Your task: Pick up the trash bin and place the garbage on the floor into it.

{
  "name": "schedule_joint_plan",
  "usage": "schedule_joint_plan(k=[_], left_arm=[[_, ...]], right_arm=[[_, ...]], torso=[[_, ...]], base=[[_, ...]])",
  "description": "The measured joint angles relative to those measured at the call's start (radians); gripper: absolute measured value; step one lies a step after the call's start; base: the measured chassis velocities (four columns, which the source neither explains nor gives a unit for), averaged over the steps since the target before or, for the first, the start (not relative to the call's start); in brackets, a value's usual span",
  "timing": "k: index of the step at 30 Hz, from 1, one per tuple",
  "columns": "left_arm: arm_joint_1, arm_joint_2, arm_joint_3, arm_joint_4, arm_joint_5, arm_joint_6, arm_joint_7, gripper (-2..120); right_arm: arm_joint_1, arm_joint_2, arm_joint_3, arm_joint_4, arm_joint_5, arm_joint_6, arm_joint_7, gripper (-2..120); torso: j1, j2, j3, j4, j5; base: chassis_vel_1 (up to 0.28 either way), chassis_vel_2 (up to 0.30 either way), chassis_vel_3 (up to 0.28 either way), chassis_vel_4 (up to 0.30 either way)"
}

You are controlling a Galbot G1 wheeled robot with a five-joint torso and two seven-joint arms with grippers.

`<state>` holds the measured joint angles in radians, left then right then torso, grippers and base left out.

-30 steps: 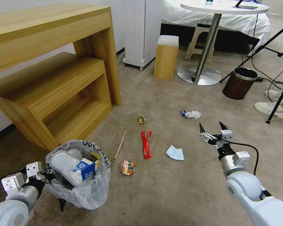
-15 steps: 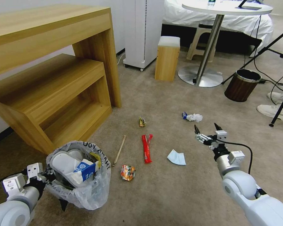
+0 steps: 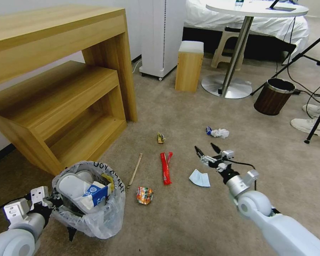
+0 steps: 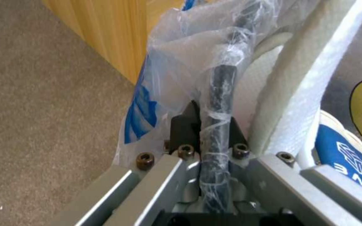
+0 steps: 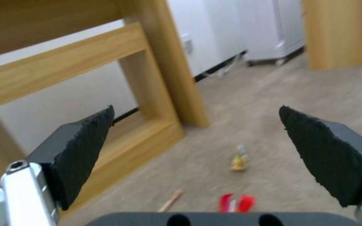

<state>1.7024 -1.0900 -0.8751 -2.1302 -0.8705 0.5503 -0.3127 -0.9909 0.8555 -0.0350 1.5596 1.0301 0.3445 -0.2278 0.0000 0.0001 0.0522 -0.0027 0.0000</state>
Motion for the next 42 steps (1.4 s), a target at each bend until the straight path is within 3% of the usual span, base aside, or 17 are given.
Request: schedule_joint_plan(k=[5,12,16,24,32,35,36,42], left_arm=[[0.003,-0.013,0.005,0.000,0.010,0.000,0.000,0],[-0.002,-0.019,0.007,0.012,0.014,-0.003,0.000,0],[-0.016,-0.011,0.006,0.025,0.006,-0.005,0.001,0],[-0.033,-0.010,0.019,0.037,0.003,-0.006,0.002,0],[-0.048,-0.014,0.023,0.052,0.003,-0.008,0.003,0],[-0.051,-0.019,0.024,0.060,0.007,-0.011,0.005,0],[-0.051,-0.019,0.024,0.060,0.007,-0.011,0.005,0],[-0.063,-0.020,0.030,0.070,0.008,-0.012,0.005,0]], right_arm=[[0.092,0.036,-0.141,-0.102,0.119,0.022,-0.075,100],[0.149,0.094,-0.260,-0.148,0.170,-0.013,-0.002,100],[0.186,0.123,-0.323,-0.167,0.168,-0.070,0.116,100],[0.233,0.191,-0.404,-0.193,0.164,-0.116,0.251,100],[0.266,0.312,-0.509,-0.198,0.157,-0.196,0.428,99],[0.263,0.365,-0.544,-0.191,0.147,-0.269,0.591,99],[0.263,0.365,-0.544,-0.191,0.147,-0.269,0.591,99],[0.232,0.373,-0.537,-0.130,0.147,-0.418,0.844,100]], torso=[[0.000,0.000,0.000,0.0000,-0.0003],[0.000,0.000,0.000,0.0001,-0.0002],[0.000,0.000,0.000,-0.0001,-0.0002],[0.000,0.000,0.000,0.0001,-0.0002],[0.000,0.000,0.000,0.0002,-0.0002],[0.000,0.000,0.000,0.0002,-0.0002],[0.000,0.000,0.000,0.0002,-0.0002],[0.000,0.000,0.000,0.0001,-0.0001]], base=[[0.000,0.000,0.000,0.000],[0.000,0.000,0.000,0.000],[0.000,0.000,0.000,0.000],[0.000,0.000,0.000,0.000],[0.000,0.000,0.000,0.000],[0.000,0.000,0.000,0.000],[0.000,0.000,0.000,0.000],[0.000,0.000,0.000,0.000]])
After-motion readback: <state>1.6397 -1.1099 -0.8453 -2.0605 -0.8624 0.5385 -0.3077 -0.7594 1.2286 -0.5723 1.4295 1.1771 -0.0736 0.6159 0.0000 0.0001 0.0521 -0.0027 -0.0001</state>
